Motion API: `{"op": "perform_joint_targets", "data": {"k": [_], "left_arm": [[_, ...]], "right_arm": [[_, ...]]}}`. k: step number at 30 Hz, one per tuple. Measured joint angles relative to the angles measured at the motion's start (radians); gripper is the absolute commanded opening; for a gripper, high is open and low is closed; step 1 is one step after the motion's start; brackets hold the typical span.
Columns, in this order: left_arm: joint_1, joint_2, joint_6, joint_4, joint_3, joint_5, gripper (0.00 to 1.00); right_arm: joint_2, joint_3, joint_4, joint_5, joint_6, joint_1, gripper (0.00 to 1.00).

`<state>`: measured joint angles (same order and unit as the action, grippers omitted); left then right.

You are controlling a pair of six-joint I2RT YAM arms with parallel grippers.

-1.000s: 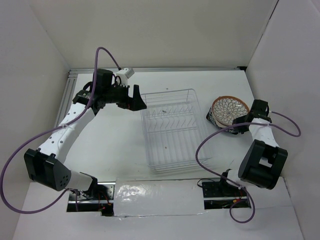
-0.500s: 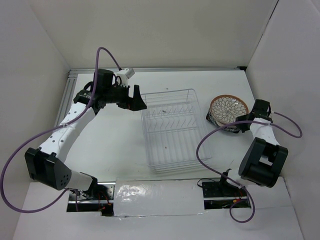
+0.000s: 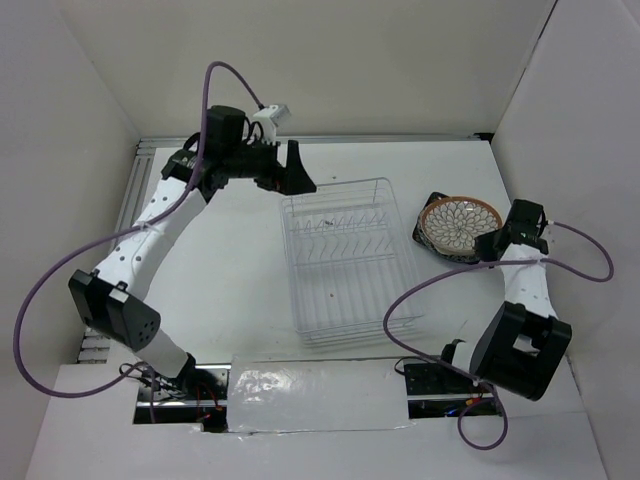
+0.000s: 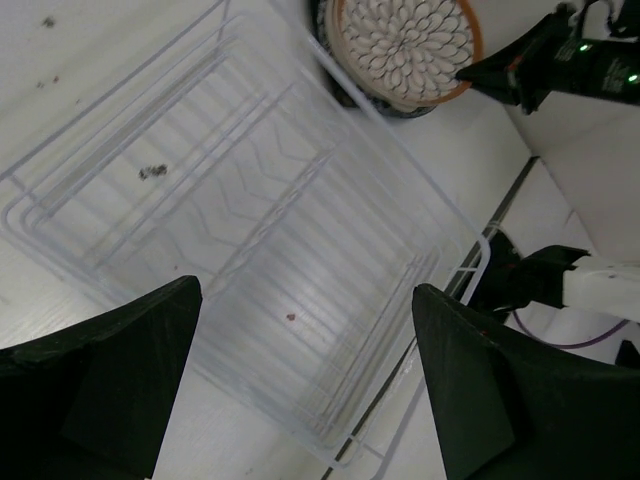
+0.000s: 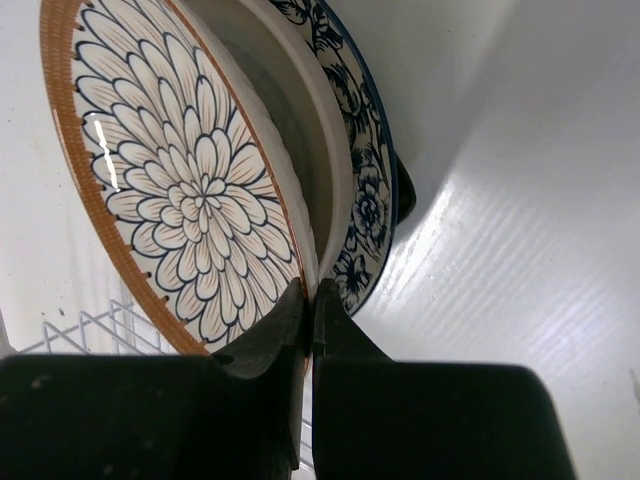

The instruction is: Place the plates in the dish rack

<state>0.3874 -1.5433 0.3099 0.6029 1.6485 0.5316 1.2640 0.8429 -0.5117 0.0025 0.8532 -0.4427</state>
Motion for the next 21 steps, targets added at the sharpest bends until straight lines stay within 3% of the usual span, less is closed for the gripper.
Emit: {"op": "perform_joint_targets", "data": {"k": [3, 8, 21], "left_arm": [[0.009, -0.076, 0.023, 0.006, 0.117, 0.063, 0.89], [0.037, -0.190, 0.042, 0.029, 0.243, 0.146, 0.93], [0.086, -0.297, 0.097, 0.071, 0.272, 0.286, 0.99]], "right_arm": [[-0.048, 0.000, -0.035, 0.013, -0.011, 0.000, 0.00], [-0.138, 0.006, -0.103, 0.015, -0.040, 0.000, 0.00], [-0.313, 0.199, -0.185, -0.081, -0.149, 0.010, 0.00]]}}
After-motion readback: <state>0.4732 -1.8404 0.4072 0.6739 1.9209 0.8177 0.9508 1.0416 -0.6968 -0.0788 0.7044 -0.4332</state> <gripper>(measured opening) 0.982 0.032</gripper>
